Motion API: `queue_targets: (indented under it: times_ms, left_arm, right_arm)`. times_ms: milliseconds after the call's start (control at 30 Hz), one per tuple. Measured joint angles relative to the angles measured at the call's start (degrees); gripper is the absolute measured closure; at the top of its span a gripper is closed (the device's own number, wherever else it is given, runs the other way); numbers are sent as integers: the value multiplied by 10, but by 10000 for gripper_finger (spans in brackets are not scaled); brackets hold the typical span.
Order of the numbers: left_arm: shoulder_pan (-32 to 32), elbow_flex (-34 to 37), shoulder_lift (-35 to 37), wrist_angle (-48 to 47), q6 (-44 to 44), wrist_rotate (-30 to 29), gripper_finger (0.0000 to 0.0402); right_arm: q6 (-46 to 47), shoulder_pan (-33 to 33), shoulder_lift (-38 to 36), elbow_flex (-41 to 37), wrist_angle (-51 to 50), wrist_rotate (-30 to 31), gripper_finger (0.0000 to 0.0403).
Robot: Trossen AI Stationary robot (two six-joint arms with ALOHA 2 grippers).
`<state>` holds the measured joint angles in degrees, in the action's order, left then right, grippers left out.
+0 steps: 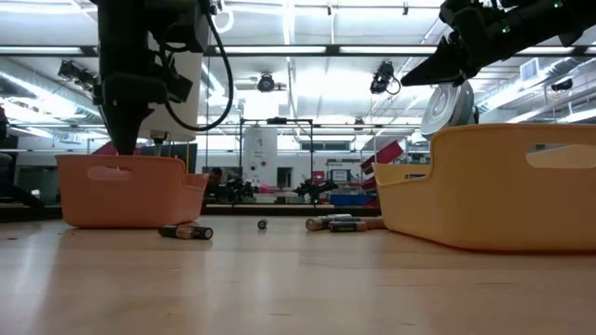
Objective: Sort batteries
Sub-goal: Put the silver battery into the orange bin
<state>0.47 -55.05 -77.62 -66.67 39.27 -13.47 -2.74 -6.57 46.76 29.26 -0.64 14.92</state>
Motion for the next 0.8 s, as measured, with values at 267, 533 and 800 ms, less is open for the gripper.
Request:
queue_targets:
  times_ms: [267, 533, 800]
  left_arm:
    - [0, 0, 0, 0, -2, -4, 315]
    - [0, -2, 0, -1, -18, -14, 314]
    - [-1, -60, 0, 78, -128, -17, 314]
  right_arm:
    - [0, 0, 0, 0, 0, 0, 400]
    - [0, 0, 0, 0, 0, 0, 400]
    - [0, 0, 0, 0, 0, 0, 400]
